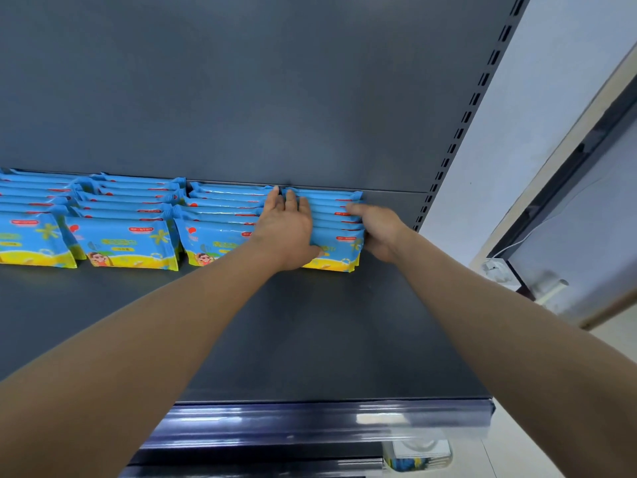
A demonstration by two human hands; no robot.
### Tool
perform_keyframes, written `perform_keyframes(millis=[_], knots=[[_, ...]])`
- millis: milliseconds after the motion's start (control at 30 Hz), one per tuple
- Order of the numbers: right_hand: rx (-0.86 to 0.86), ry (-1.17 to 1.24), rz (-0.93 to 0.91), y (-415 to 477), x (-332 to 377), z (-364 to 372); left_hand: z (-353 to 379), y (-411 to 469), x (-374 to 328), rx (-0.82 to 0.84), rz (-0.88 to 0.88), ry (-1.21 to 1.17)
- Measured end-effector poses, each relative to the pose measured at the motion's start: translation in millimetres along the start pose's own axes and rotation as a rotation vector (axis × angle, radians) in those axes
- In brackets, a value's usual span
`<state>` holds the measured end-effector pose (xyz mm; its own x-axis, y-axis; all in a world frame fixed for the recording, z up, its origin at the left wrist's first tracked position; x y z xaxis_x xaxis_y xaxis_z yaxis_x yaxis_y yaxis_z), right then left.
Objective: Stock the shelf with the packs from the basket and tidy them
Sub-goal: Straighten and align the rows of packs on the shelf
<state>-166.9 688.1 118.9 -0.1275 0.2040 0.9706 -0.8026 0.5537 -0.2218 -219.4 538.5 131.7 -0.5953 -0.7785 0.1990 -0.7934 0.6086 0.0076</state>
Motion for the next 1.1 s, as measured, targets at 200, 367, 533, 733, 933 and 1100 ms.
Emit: perform_keyframes(millis=[200,367,533,733,933,1100], knots=[[-0.004,-0.097,-0.025,2,7,9,3,-3,3,0.006,-0.013,-0.034],[-0.032,-0.065,-0.009,1,12,2,7,-9,3,-0.042,-0.051,-0.024],[-0.025,0.062,0.022,0,6,-2,8,-8,4,-0.070,-0.022,0.012],[-0.003,0.145,0.046,-2,7,4,7,-7,-1,-0.067,-0.043,-0.003],[-0.020,0.160,0.030,-3,9,-4,7,-7,0,-0.043,-0.061,-0.016],[-0.024,0.106,-0.022,-6,9,-8,6,-9,1,-0.074,-0.044,-0.017]])
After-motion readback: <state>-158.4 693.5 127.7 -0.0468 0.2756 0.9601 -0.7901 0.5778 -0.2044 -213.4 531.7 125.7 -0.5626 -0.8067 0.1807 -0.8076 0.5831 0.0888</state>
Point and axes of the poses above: each hand's wrist, its own y-axis towards the middle knuckle, its own z-axis out of the palm, x = y × z, the point moved 1 cm from there along y, towards the middle knuckle, and after that the axes turned 9 degrees about -z, right-handed, at the moved point
